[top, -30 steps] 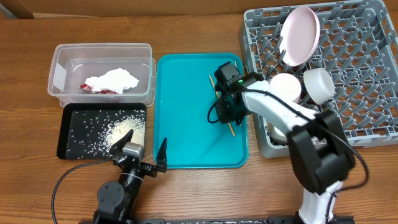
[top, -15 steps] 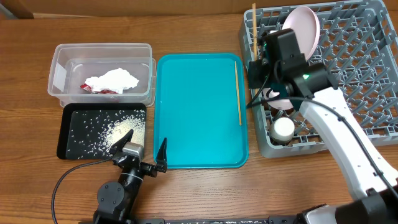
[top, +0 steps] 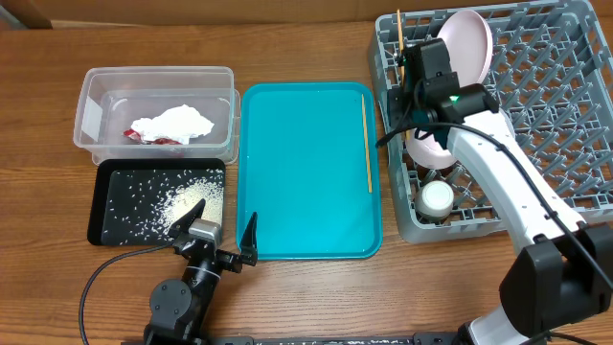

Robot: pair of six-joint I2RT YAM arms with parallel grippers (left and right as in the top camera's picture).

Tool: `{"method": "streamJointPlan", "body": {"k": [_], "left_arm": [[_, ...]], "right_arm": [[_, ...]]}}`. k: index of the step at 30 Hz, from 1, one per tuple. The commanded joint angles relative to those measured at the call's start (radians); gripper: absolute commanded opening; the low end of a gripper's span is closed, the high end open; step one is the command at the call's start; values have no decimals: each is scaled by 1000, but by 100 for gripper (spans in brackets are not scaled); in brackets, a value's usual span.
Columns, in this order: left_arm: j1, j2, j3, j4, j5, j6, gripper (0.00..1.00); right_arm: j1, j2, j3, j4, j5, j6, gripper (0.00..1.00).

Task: Sort waste into correct bins and load items into the dishwasher
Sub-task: 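Carry the chopstick to the rack and drop it in, then return right gripper to the tray and grasp the second chopstick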

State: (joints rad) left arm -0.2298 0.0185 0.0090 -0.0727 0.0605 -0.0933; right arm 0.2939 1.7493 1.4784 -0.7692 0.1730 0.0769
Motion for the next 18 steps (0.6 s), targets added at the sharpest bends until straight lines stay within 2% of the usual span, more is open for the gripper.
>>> {"method": "streamJointPlan", "body": {"k": [1,2,3,4,7,13,18], "left_arm": [[-5,-5,-4,0,3,12,100],[-5,-5,-4,0,3,12,100],[-5,-5,-4,0,3,12,100],[-5,-5,-4,0,3,12,100],[-5,-5,-4,0,3,12,100],[-5,-5,-4,0,3,12,100],[-5,-5,-4,0,3,12,100]], "right_arm": [[-9,27,0,40,43,-52,5],[-9,33,0,40,43,-52,13],[-9,39,0,31,43,-52,41],[-8,37,1,26,44,-52,51],[7,10,23,-19,36,-44,56],[105,-45,40,-79,-119,35,55],[191,8,-21,-42,-80,110,54]]}}
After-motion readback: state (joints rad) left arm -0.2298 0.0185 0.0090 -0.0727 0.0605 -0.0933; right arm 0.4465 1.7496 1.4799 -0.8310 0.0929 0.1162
